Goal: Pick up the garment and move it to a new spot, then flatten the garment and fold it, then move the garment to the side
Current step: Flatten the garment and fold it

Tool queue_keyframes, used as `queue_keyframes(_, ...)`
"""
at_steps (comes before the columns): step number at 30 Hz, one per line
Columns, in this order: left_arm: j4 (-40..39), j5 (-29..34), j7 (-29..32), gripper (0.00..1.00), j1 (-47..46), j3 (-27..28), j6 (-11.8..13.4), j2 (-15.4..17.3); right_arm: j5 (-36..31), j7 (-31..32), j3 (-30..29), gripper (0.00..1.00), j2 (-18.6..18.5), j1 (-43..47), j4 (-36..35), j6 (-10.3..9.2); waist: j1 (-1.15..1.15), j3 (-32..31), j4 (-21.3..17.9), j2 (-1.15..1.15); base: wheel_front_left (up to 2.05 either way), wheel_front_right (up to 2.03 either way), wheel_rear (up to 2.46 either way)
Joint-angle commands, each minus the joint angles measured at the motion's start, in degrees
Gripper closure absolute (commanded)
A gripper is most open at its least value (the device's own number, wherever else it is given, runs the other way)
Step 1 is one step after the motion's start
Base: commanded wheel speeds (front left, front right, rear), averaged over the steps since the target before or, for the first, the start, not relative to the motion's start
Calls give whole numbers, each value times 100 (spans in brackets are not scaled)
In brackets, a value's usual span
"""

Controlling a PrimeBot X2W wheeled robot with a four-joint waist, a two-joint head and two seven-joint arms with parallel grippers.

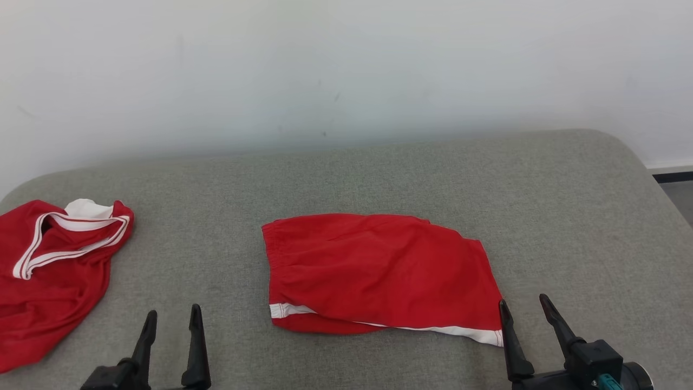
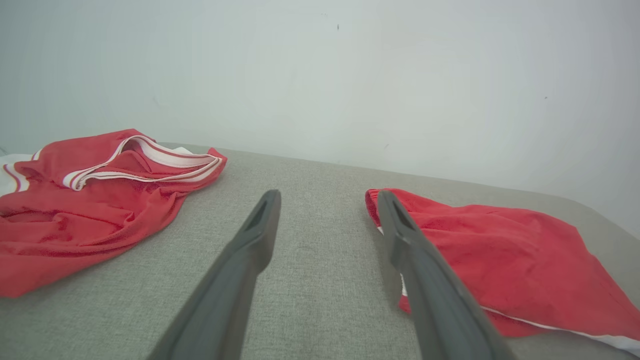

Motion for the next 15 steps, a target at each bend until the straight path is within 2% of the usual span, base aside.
queue_keyframes(1, -12, 113, -1, 0, 97, 42, -40, -20, -48, -4, -7, 0, -4, 43, -16, -15, 0, -88, 93, 0, 0, 0, 0)
queue_keyframes(6, 51, 510, -2, 0, 307, 268, -200, -142, -152, 5, 50, 0, -4, 17, 14, -15, 0, -186, 158, 0, 0, 0, 0)
queue_keyframes(15, 204, 784, -2, 0, 527, 558, -446, -307, -103, 5, 54, 0, -4, 72, 94, -15, 0, -285, 234, 0, 0, 0, 0)
